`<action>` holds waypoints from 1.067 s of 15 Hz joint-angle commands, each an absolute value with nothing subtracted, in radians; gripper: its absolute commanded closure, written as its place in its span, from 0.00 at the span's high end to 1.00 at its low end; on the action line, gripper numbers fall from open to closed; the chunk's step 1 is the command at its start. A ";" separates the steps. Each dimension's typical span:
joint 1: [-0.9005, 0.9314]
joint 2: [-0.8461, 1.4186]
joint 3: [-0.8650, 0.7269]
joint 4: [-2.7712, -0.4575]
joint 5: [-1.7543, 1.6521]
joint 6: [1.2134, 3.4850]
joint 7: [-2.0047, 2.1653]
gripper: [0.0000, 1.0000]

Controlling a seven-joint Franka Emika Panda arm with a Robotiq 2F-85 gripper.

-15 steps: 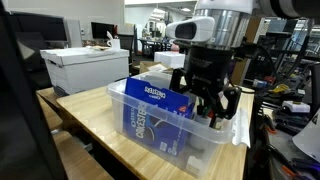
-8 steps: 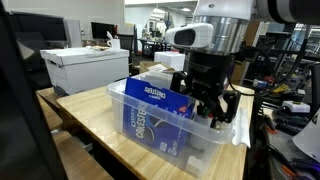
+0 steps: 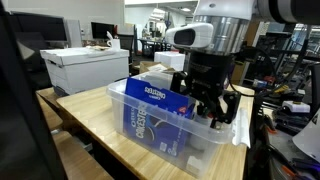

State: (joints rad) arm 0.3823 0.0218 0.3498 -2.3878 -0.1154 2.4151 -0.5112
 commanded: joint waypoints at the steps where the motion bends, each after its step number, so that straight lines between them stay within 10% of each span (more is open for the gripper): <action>1: 0.382 0.037 0.363 -2.392 -0.147 2.435 -0.417 1.00; 16: 0.360 0.067 0.342 -2.376 -0.128 2.445 -0.433 1.00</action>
State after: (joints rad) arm 0.3784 0.0316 0.3420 -2.3799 -0.1263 2.4157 -0.4156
